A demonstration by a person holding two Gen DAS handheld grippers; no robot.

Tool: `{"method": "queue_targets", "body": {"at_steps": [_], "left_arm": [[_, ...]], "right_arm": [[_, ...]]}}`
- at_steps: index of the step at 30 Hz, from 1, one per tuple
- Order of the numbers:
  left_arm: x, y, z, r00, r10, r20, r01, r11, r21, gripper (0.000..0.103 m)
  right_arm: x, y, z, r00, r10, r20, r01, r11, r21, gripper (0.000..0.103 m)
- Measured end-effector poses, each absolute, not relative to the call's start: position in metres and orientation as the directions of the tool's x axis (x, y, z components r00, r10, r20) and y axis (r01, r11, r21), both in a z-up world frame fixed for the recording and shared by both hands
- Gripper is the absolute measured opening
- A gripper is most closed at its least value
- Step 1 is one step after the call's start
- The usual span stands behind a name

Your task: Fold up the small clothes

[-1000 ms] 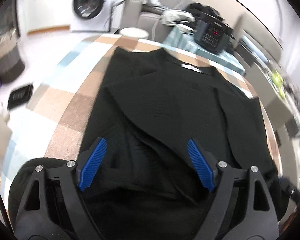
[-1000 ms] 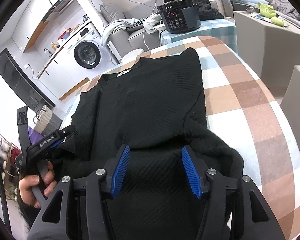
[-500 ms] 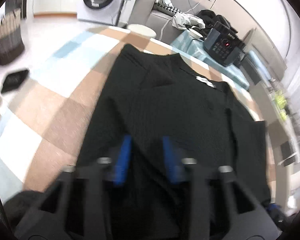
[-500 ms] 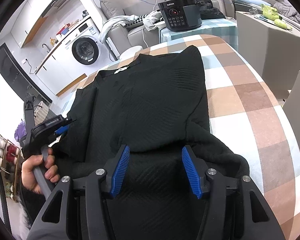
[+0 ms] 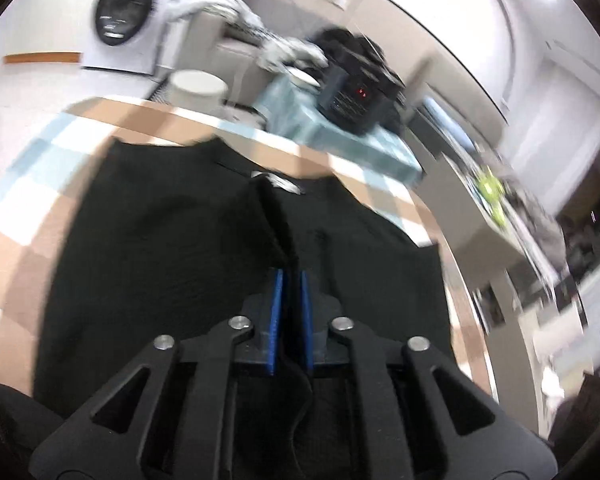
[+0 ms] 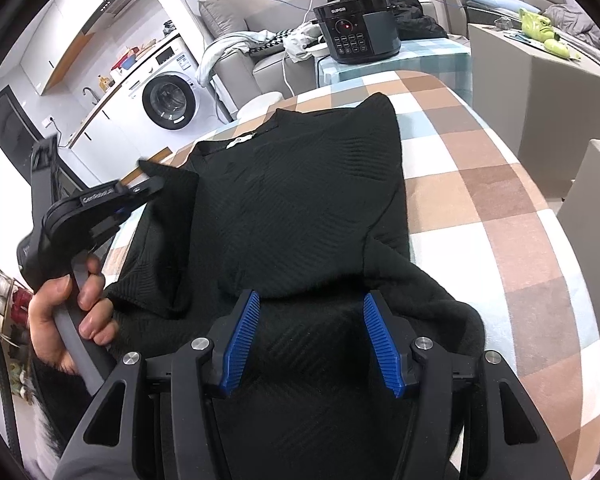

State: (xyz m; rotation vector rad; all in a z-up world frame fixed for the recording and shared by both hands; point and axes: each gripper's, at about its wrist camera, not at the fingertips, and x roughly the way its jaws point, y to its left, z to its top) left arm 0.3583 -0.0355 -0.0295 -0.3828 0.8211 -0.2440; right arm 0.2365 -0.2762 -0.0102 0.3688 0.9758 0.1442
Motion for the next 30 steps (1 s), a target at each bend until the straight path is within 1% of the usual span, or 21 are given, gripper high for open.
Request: {"method": "queue_targets", "body": {"at_steps": [1, 2, 4, 6, 8, 13, 15, 16, 17, 26, 30], "left_arm": [[0.357, -0.046, -0.027, 0.650, -0.360, -0.669, 0.091, 0.911, -0.403, 0.031], [0.354, -0.053, -0.025, 0.650, -0.352, -0.674, 0.103, 0.919, -0.380, 0.053], [0.343, -0.055, -0.017, 0.679, -0.325, -0.659, 0.108, 0.931, -0.348, 0.070], [0.332, -0.049, -0.013, 0.696, -0.306, -0.650, 0.097, 0.936, -0.338, 0.073], [0.321, -0.039, -0.011, 0.691, -0.270, -0.671, 0.062, 0.947, -0.316, 0.073], [0.280, -0.010, -0.009, 0.702, -0.170, -0.692, 0.012, 0.974, -0.227, 0.073], [0.261, -0.001, -0.005, 0.707, -0.124, -0.696, -0.011, 0.982, -0.186, 0.075], [0.254, 0.003, -0.005, 0.709, -0.110, -0.697, -0.019, 0.984, -0.175, 0.079], [0.245, 0.007, -0.004, 0.711, -0.096, -0.696, -0.027, 0.986, -0.164, 0.081], [0.183, 0.022, 0.001, 0.703, -0.061, -0.708, -0.030, 0.993, -0.116, 0.083], [0.166, 0.020, 0.002, 0.697, -0.054, -0.715, -0.032, 0.994, -0.106, 0.085]], "right_arm": [[0.236, -0.277, -0.009, 0.558, 0.278, -0.782, 0.049, 0.930, 0.365, 0.056], [0.234, -0.278, -0.009, 0.559, 0.274, -0.782, 0.054, 0.930, 0.364, 0.056], [0.231, -0.279, -0.007, 0.563, 0.270, -0.782, 0.061, 0.929, 0.364, 0.056], [0.229, -0.278, -0.007, 0.565, 0.269, -0.780, 0.056, 0.931, 0.361, 0.056], [0.228, -0.275, -0.006, 0.567, 0.275, -0.776, 0.049, 0.930, 0.365, 0.056], [0.226, -0.268, -0.003, 0.571, 0.290, -0.768, 0.020, 0.930, 0.366, 0.056], [0.225, -0.267, -0.002, 0.570, 0.292, -0.768, 0.014, 0.931, 0.364, 0.056], [0.224, -0.266, -0.001, 0.572, 0.294, -0.765, 0.011, 0.931, 0.366, 0.059], [0.223, -0.266, 0.001, 0.576, 0.297, -0.762, 0.007, 0.930, 0.367, 0.063], [0.204, -0.264, 0.013, 0.604, 0.286, -0.744, -0.009, 0.936, 0.353, 0.079], [0.194, -0.266, 0.013, 0.601, 0.281, -0.748, -0.004, 0.937, 0.349, 0.082]]}}
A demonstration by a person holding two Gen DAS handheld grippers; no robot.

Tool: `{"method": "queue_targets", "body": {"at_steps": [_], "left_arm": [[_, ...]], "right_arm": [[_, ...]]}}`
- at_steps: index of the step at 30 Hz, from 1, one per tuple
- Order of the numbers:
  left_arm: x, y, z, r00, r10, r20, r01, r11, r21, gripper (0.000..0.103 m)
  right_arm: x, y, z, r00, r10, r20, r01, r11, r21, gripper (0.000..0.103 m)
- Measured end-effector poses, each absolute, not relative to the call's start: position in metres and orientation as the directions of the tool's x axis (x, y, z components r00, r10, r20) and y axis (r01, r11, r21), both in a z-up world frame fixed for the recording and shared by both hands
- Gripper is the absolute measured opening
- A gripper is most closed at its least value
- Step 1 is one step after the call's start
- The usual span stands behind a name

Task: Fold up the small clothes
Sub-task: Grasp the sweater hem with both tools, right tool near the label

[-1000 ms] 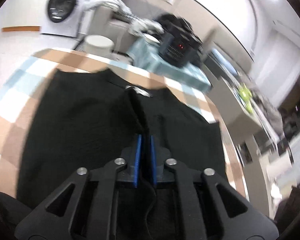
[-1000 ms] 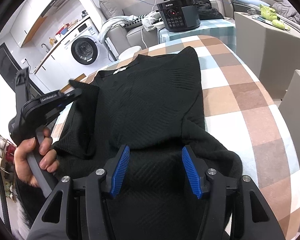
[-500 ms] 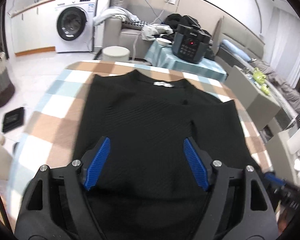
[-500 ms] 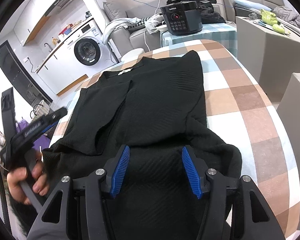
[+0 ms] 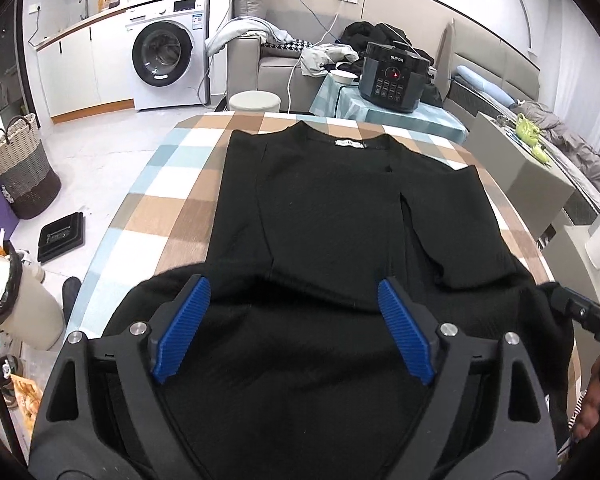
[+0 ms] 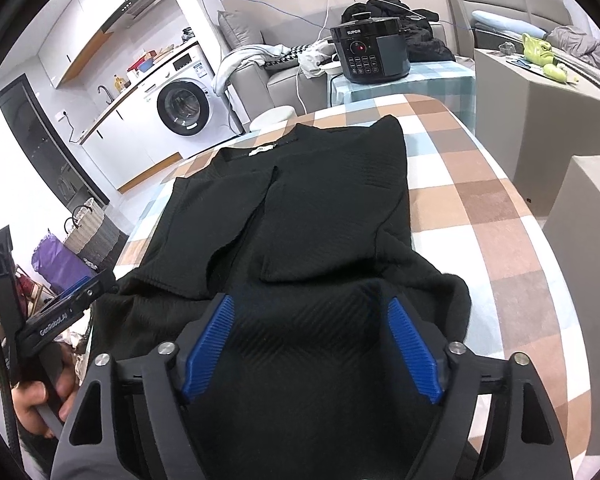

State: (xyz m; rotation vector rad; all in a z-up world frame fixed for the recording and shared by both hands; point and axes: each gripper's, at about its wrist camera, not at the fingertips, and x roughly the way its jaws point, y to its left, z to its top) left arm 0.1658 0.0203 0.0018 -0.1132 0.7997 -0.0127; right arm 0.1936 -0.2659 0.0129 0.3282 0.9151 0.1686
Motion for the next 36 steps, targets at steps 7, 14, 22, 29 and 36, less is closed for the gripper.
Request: {"method": "queue_targets", "body": {"at_steps": [7, 14, 22, 29, 36], "left_arm": [[0.132, 0.022, 0.001, 0.692, -0.036, -0.721, -0.043, 0.995, -0.091, 0.087], [0.108, 0.028, -0.002, 0.678, -0.013, -0.735, -0.071, 0.994, -0.083, 0.087], [0.065, 0.057, -0.015, 0.656, 0.029, -0.754, -0.134, 0.988, -0.079, 0.087], [0.023, 0.097, -0.032, 0.628, 0.089, -0.773, -0.232, 0.970, -0.077, 0.087], [-0.002, 0.130, -0.055, 0.584, 0.152, -0.797, -0.300, 0.953, -0.038, 0.087]], "right_arm": [[0.169, -0.277, 0.011, 0.596, 0.257, -0.761, 0.016, 0.943, 0.331, 0.084], [0.138, -0.293, 0.005, 0.589, 0.239, -0.772, 0.041, 0.945, 0.324, 0.084], [0.097, -0.315, -0.008, 0.581, 0.214, -0.785, 0.099, 0.939, 0.329, 0.084], [0.065, -0.339, -0.020, 0.572, 0.185, -0.799, 0.147, 0.935, 0.322, 0.084], [0.060, -0.342, -0.041, 0.534, 0.157, -0.831, 0.147, 0.950, 0.274, 0.084]]}}
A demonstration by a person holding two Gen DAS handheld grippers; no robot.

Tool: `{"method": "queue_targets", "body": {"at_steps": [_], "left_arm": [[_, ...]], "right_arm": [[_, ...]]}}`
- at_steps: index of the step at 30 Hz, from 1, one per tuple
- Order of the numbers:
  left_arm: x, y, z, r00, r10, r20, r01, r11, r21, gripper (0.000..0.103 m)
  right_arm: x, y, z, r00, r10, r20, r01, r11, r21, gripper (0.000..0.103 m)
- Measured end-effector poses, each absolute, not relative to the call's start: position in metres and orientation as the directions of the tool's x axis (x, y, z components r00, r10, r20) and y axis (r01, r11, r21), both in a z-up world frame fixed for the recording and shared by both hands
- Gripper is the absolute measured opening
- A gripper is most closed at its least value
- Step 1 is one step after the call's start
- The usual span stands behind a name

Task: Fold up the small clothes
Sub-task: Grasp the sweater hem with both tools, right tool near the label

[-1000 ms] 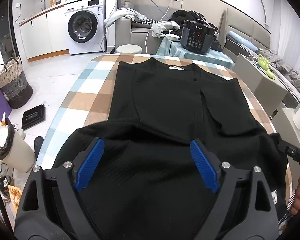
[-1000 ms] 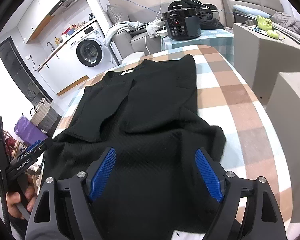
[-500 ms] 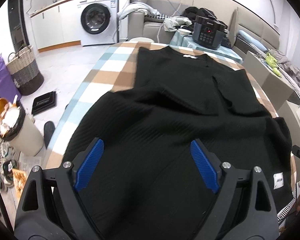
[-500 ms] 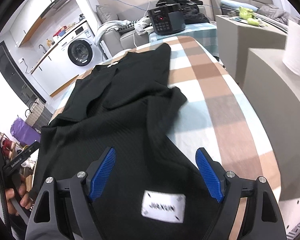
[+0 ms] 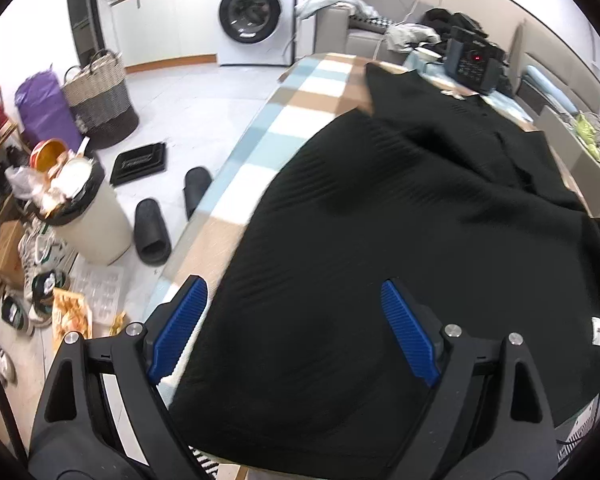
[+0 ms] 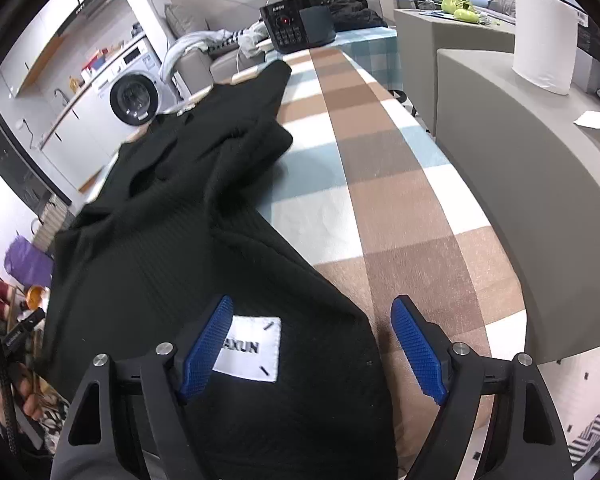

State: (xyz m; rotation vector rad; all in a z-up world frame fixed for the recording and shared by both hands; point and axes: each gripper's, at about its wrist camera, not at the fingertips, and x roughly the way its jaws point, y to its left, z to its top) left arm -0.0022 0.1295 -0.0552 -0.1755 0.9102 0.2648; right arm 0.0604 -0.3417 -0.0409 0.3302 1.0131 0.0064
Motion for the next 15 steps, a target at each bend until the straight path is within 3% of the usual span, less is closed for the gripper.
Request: {"method": "queue_targets", "body": {"at_steps": [3, 15], "left_arm": [[-0.003, 0.142, -0.065, 0.563, 0.171, -0.809, -0.326, 0.945, -0.027, 0.087], [0.015, 0.149, -0.086, 0.523, 0.200, -0.829, -0.329, 0.944, 0.020, 0.087]], "right_arm": [[0.061, -0.338, -0.043, 0.529, 0.157, -0.834, 0.124, 0.958, 0.259, 0.079], [0.070, -0.325, -0.044, 0.514, 0.158, -0.843, 0.075, 0.971, 0.228, 0.077]]}}
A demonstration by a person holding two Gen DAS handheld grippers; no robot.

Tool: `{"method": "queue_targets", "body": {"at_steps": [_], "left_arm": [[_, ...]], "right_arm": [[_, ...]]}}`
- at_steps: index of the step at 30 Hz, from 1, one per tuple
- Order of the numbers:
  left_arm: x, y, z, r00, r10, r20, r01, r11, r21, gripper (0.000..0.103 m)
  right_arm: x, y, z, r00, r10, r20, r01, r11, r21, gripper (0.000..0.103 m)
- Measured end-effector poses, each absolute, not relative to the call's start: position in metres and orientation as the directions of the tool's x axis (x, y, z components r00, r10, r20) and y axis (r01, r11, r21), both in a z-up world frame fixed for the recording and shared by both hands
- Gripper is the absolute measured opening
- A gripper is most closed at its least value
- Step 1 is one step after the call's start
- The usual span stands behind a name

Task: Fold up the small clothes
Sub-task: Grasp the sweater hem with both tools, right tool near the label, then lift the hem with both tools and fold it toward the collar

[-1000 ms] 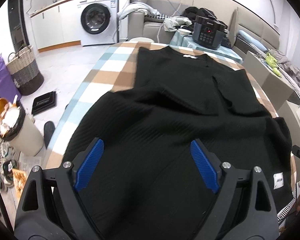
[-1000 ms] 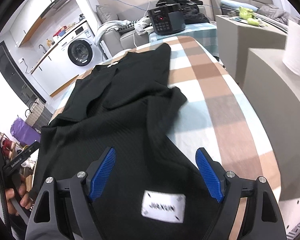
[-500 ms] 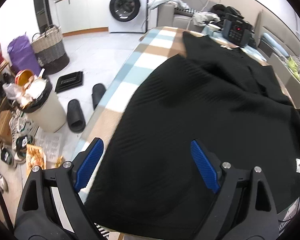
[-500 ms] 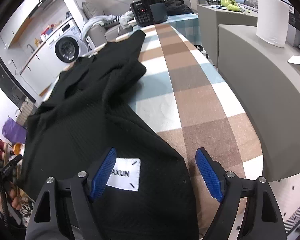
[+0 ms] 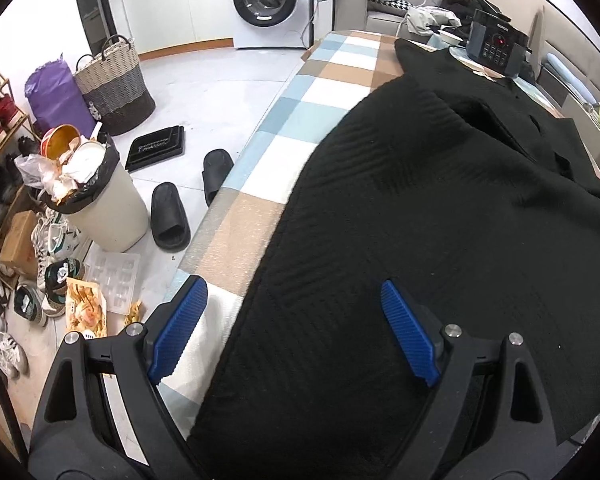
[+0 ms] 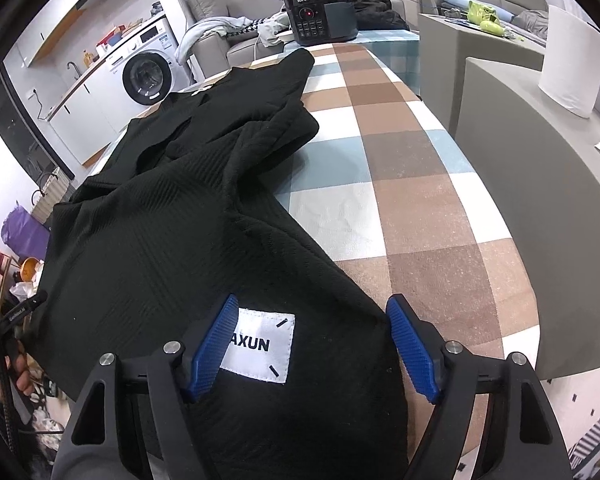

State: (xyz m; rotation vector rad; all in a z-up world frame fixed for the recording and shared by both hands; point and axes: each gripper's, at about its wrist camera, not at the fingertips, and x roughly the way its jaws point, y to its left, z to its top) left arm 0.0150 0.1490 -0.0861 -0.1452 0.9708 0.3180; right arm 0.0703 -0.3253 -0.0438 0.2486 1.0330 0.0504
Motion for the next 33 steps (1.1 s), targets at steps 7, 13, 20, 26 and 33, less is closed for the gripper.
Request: {"method": "queue_targets", "body": {"at_steps": [7, 13, 20, 26, 33], "left_arm": [[0.015, 0.131, -0.086, 0.541, 0.127, -0.831, -0.277, 0.960, -0.033, 0.078], [0.009, 0.119, -0.082, 0.577, 0.084, -0.812, -0.232, 0.971, -0.064, 0.016], [-0.003, 0.113, -0.070, 0.612, 0.076, -0.787, -0.228, 0.970, -0.083, 0.007], [-0.018, 0.108, -0.060, 0.621, 0.053, -0.782, -0.208, 0.973, -0.099, 0.007], [-0.040, 0.100, -0.060, 0.612, 0.052, -0.789, -0.218, 0.970, -0.106, 0.007]], "right_arm": [[0.068, -0.321, -0.045, 0.516, 0.153, -0.843, 0.050, 0.977, 0.208, 0.074], [0.064, -0.317, -0.048, 0.532, 0.121, -0.838, 0.025, 0.987, 0.159, 0.033], [0.056, -0.320, -0.039, 0.589, 0.160, -0.792, 0.005, 0.979, 0.202, 0.013], [0.049, -0.341, -0.025, 0.615, 0.193, -0.764, 0.036, 0.962, 0.272, 0.013], [0.047, -0.345, -0.032, 0.599, 0.195, -0.777, 0.052, 0.958, 0.281, 0.014]]}}
